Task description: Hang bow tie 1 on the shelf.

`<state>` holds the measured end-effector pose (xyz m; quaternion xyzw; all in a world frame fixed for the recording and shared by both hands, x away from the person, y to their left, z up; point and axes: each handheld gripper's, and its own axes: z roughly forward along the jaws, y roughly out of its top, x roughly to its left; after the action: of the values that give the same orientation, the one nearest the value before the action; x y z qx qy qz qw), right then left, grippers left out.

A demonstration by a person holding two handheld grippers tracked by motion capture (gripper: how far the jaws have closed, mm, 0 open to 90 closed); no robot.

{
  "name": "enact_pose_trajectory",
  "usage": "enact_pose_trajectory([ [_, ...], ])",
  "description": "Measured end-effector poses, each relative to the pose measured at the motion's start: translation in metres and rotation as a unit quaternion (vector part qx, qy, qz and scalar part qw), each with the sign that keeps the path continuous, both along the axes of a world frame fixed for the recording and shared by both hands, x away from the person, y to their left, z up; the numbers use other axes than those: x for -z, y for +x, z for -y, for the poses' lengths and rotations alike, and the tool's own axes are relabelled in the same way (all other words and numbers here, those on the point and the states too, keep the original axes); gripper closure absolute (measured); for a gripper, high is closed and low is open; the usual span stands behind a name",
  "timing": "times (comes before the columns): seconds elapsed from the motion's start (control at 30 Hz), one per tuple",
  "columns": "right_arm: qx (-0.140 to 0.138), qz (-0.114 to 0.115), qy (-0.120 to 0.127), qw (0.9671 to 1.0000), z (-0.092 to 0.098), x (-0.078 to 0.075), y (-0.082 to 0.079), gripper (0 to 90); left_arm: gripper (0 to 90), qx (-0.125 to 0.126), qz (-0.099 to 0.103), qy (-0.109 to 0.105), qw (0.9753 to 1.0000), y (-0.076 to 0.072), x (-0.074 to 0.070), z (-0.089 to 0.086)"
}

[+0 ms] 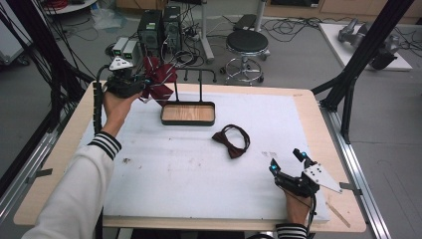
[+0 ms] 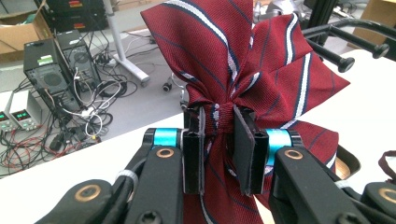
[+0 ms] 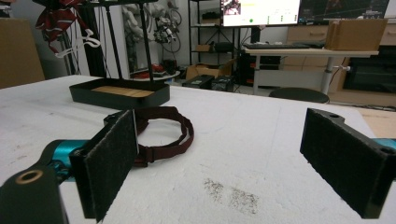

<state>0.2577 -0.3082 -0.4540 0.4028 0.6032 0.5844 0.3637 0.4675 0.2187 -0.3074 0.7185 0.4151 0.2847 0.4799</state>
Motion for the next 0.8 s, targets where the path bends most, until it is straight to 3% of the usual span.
enact_pose_trajectory([
  [0.37, 0.000, 0.000, 0.000, 1.0000, -0.0001, 0.0000, 0.0000, 10.5, 68.4, 0.005, -0.009, -0.004, 0.9999, 0.0003, 0.0033, -0.0007],
  [0.43, 0.000, 0.000, 0.000, 1.0000, -0.0001, 0.0000, 0.0000, 10.5, 60.7, 0.007, -0.014, -0.002, 0.9999, 0.0007, 0.0043, -0.0004],
  [0.63, 0.000, 0.000, -0.001, 1.0000, -0.0002, -0.0001, -0.0001, 10.5, 51.9, 0.013, -0.023, 0.007, 0.9996, 0.0015, 0.0066, 0.0010],
  [0.8, 0.001, 0.000, -0.001, 1.0000, -0.0002, -0.0001, 0.0000, 10.5, 34.9, 0.017, -0.020, 0.023, 0.9994, 0.0009, 0.0087, 0.0030],
])
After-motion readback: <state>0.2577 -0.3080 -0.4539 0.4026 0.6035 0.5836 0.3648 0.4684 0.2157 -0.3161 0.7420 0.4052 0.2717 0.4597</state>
